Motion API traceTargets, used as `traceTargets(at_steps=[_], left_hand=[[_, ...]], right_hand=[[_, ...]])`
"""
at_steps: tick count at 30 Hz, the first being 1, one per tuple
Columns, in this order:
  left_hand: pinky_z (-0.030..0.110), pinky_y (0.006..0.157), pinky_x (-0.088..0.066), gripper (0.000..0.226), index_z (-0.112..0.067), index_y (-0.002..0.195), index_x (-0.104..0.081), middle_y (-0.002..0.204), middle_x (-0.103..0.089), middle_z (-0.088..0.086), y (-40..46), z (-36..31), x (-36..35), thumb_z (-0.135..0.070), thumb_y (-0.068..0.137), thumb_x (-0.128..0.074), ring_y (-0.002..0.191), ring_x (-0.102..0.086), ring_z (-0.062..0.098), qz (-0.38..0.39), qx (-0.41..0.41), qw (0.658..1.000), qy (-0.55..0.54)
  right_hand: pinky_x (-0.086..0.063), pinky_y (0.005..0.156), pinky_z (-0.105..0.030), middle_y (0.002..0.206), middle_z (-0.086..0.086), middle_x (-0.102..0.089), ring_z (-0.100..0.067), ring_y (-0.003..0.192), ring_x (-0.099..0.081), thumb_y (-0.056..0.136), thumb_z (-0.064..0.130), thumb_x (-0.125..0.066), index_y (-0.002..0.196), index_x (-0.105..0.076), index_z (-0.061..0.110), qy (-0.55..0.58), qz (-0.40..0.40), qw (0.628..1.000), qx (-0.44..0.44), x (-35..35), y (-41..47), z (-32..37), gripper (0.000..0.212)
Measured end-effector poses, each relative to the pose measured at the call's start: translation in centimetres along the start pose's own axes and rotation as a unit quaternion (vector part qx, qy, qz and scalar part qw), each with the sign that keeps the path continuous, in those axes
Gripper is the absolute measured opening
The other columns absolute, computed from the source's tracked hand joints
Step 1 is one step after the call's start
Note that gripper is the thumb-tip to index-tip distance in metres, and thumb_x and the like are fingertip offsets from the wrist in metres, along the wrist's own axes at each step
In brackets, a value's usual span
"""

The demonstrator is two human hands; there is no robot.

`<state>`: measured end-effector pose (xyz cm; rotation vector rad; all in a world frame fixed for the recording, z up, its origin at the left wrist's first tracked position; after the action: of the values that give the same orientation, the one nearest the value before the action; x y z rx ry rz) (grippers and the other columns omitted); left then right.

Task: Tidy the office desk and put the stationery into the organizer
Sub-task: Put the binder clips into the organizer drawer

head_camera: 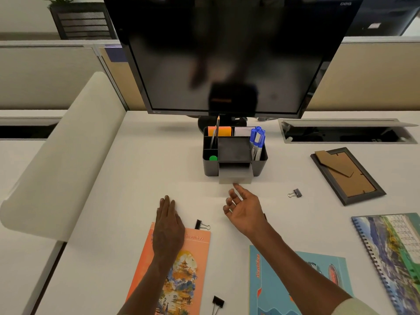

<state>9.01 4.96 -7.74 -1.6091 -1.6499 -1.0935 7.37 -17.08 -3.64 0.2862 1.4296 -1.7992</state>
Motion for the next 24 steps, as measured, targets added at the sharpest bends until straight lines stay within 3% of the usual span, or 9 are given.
traceTargets(at_steps=[10,13,15,18,19,20,21,24], left_hand=[[0.040,0.117,-0.025,0.042,0.000,0.139,-0.046,0.152,-0.038,0.014,-0.1,0.0,0.0,-0.009,0.099,-0.042,0.144,-0.029,0.025,-0.001,0.008,1.000,-0.005],[0.039,0.116,-0.024,0.041,0.001,0.139,-0.046,0.151,-0.039,0.015,-0.1,0.0,0.0,-0.009,0.099,-0.042,0.143,-0.031,0.026,-0.003,0.002,1.000,-0.001],[0.038,0.117,-0.023,0.042,0.001,0.139,-0.046,0.151,-0.039,0.015,-0.1,0.1,0.0,-0.009,0.099,-0.042,0.144,-0.030,0.026,-0.003,0.002,1.000,-0.002],[0.039,0.116,-0.024,0.041,0.001,0.139,-0.046,0.151,-0.040,0.015,-0.1,0.1,0.0,-0.008,0.099,-0.042,0.143,-0.031,0.026,-0.009,0.005,1.000,-0.007],[0.039,0.116,-0.024,0.041,0.001,0.138,-0.047,0.150,-0.040,0.016,-0.1,0.1,0.0,-0.007,0.098,-0.043,0.143,-0.032,0.027,-0.011,0.004,1.000,-0.008],[0.039,0.116,-0.024,0.040,0.002,0.137,-0.047,0.149,-0.041,0.017,-0.1,0.1,0.1,-0.006,0.098,-0.043,0.142,-0.033,0.028,-0.014,-0.001,1.000,-0.008],[0.040,0.116,-0.024,0.040,0.003,0.137,-0.048,0.148,-0.042,0.018,-0.2,0.1,0.1,-0.006,0.098,-0.043,0.142,-0.034,0.029,-0.017,-0.006,1.000,-0.007],[0.040,0.115,-0.025,0.040,0.003,0.136,-0.048,0.148,-0.043,0.018,-0.2,0.1,0.0,-0.007,0.098,-0.043,0.141,-0.035,0.029,-0.020,-0.008,1.000,-0.009]], right_hand=[[-0.045,0.058,-0.030,0.079,-0.002,-0.065,-0.016,0.064,-0.053,0.084,0.022,-0.068,0.097,-0.065,0.013,-0.073,-0.038,0.996,0.021,1.6,-1.7,0.2,0.016],[-0.047,0.057,-0.029,0.078,-0.005,-0.068,-0.016,0.064,-0.055,0.087,0.022,-0.066,0.094,-0.067,0.011,-0.229,-0.073,0.966,0.097,2.4,-2.3,1.8,0.013],[-0.048,0.056,-0.027,0.081,-0.003,-0.071,-0.014,0.064,-0.058,0.087,0.020,-0.064,0.090,-0.069,0.016,-0.400,-0.116,0.888,0.197,2.9,-2.9,3.0,0.007],[-0.042,0.066,-0.021,0.084,0.005,-0.066,-0.011,0.078,-0.058,0.083,0.016,-0.065,0.086,-0.067,0.018,-0.631,-0.144,0.672,0.361,3.8,-3.8,4.8,0.005],[-0.038,0.068,-0.021,0.089,0.005,-0.062,-0.013,0.086,-0.055,0.082,0.015,-0.067,0.091,-0.066,0.018,-0.691,-0.145,0.598,0.380,4.2,-3.9,5.1,0.010],[-0.035,0.071,-0.023,0.095,0.002,-0.058,-0.016,0.094,-0.050,0.081,0.016,-0.068,0.097,-0.065,0.018,-0.733,-0.147,0.548,0.376,4.7,-3.9,5.4,0.016],[-0.034,0.072,-0.024,0.101,-0.001,-0.055,-0.018,0.101,-0.047,0.080,0.018,-0.070,0.102,-0.063,0.018,-0.756,-0.148,0.527,0.358,5.1,-3.9,5.7,0.023],[-0.037,0.076,-0.027,0.114,-0.006,-0.049,-0.024,0.112,-0.042,0.077,0.022,-0.074,0.113,-0.060,0.020,-0.790,-0.144,0.524,0.285,5.9,-3.5,6.2,0.039]])
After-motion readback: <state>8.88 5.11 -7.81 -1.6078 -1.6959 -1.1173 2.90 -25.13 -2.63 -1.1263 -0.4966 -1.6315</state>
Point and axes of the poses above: each hand's wrist, its own y-axis towards the middle knuckle, its own x-axis out of the back of the hand, z = x × y, the point moved 3 cm from there along y, towards the middle knuckle
